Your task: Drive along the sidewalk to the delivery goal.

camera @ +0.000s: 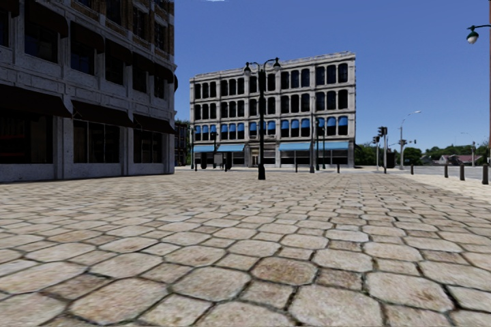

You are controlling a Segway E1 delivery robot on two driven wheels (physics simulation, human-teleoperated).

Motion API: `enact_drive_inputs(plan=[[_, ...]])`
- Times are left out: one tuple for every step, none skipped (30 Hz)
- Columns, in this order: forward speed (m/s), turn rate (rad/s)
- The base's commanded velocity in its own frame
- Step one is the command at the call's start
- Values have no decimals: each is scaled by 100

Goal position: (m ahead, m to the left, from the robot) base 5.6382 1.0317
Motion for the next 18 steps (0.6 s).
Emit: enact_drive_inputs(plan=[[183,6],[183,2],[183,2],[183,1],[183,0],[183,0],[183,0],[183,0],[183,0],[183,0],[183,0],[183,4],[183,4],[183,50],[183,76],[183,102],[183,114],[183,114]])
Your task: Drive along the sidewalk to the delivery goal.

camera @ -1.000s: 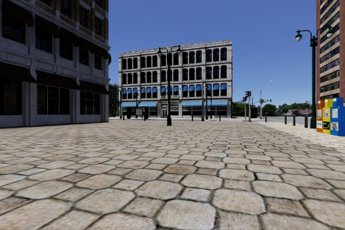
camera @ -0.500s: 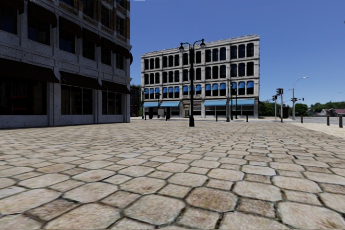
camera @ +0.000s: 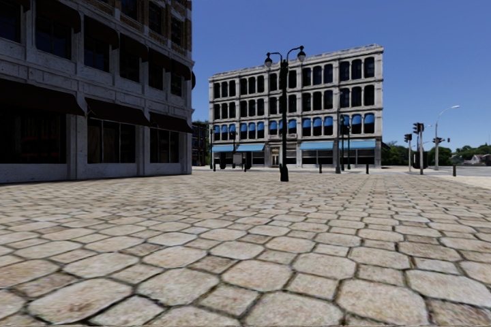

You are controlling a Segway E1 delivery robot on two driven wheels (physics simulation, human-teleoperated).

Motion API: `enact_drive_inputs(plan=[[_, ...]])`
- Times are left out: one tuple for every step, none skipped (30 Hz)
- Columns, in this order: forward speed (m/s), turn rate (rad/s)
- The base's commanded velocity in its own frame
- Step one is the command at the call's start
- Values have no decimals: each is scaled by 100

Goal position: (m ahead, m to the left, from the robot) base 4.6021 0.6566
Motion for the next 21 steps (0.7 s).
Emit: enact_drive_inputs(plan=[[183,117],[183,78],[183,55],[183,55],[183,41],[183,15],[183,3],[183,0],[183,0],[183,0],[183,0],[183,49],[183,97],[183,97],[183,120],[183,120],[183,118],[183,118],[183,42],[183,2],[183,0]])
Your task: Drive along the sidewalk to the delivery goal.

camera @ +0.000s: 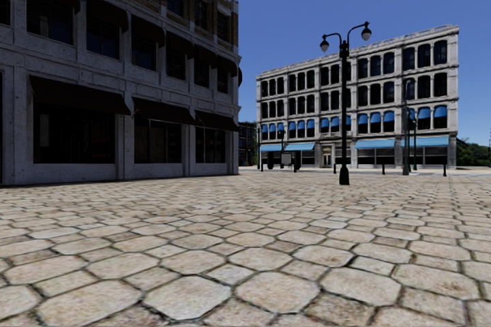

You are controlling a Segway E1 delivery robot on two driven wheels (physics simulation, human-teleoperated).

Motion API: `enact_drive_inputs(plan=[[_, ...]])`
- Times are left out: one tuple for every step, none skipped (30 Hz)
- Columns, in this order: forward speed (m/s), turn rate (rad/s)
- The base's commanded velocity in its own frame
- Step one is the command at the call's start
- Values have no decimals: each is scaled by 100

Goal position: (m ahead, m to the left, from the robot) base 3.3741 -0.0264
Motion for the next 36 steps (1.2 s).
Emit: enact_drive_inputs(plan=[[183,0],[183,0],[183,0],[183,0],[183,0],[183,0],[183,0],[183,0],[183,14],[183,62],[183,62],[183,97],[183,120],[183,120],[183,75],[183,75],[183,32],[183,18],[183,5],[183,0],[183,0],[183,0],[183,0],[183,0],[183,0],[183,0],[183,0],[183,0],[183,0],[183,0],[183,0],[183,0],[183,0],[183,0],[183,0],[183,0]])
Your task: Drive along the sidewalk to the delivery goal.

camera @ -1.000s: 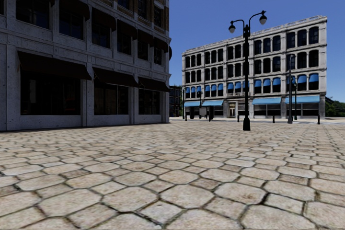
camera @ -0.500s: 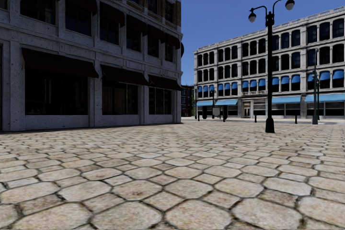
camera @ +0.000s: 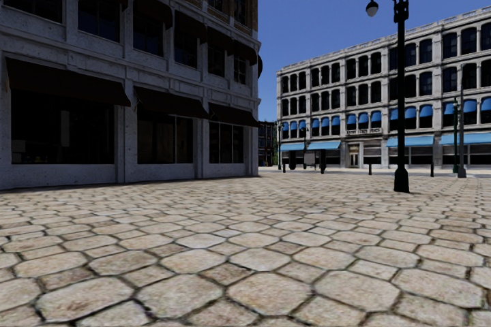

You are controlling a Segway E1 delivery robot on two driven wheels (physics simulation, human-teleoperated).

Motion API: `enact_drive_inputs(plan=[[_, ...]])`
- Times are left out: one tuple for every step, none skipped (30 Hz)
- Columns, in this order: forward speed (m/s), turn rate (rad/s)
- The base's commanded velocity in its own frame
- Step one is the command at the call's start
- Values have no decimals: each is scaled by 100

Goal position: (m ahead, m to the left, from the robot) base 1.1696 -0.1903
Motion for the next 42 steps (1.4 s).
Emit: enact_drive_inputs(plan=[[182,0],[182,0],[182,0],[182,0],[180,0],[180,0],[176,0],[78,0],[67,0],[67,0],[56,0],[42,0],[33,0],[22,0],[22,0],[14,0],[9,0],[3,0],[3,0],[1,0],[0,0],[0,0],[0,0],[0,0],[0,0],[0,0],[0,0],[0,0],[0,0],[0,0],[0,0],[0,0],[0,0],[0,0],[0,0],[0,0],[0,0],[0,0],[0,0],[0,0],[0,0],[0,0]])
